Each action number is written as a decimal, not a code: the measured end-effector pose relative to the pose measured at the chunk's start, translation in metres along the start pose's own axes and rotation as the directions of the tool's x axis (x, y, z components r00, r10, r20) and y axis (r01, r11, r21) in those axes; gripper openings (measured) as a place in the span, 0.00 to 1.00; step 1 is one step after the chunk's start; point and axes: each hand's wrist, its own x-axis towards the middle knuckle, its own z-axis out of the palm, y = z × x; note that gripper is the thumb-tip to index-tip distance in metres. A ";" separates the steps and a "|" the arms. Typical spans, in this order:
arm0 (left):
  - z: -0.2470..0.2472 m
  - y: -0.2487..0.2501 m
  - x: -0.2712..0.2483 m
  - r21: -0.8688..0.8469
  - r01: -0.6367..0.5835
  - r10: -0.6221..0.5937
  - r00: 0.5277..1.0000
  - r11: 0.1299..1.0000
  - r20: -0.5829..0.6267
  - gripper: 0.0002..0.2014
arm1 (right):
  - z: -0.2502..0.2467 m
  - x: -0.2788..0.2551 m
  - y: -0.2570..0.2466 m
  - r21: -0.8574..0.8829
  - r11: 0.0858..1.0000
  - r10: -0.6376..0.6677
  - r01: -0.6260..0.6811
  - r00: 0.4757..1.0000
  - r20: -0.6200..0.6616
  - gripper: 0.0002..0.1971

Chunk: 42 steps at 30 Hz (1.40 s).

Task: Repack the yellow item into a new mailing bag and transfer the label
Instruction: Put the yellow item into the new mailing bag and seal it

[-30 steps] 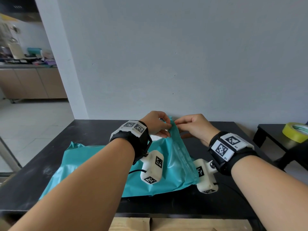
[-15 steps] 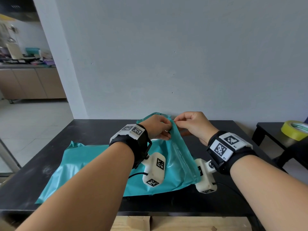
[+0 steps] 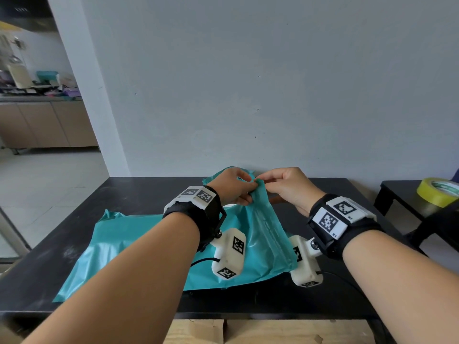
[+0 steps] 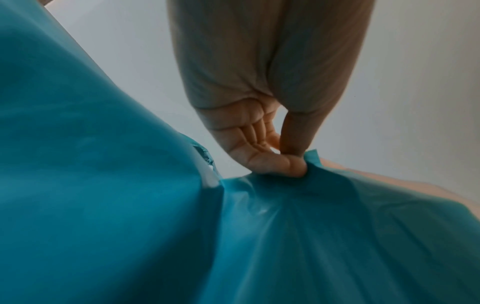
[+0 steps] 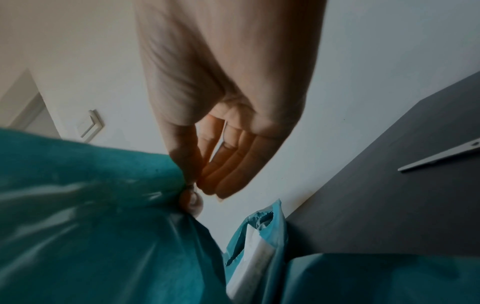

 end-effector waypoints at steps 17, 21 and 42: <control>-0.001 -0.005 0.004 -0.052 0.019 -0.017 0.999 0.998 0.048 0.09 | -0.002 0.002 0.004 -0.053 0.998 0.036 -0.039 0.997 -0.063 0.03; 0.000 -0.008 0.006 -0.040 -0.012 0.014 0.999 0.999 0.043 0.07 | -0.003 0.001 0.005 -0.066 0.997 0.043 -0.046 0.997 -0.059 0.04; 0.006 -0.002 -0.009 0.160 -0.153 0.158 0.987 0.975 -0.015 0.07 | -0.012 -0.018 -0.008 -0.356 0.934 0.014 -0.040 0.997 -0.073 0.08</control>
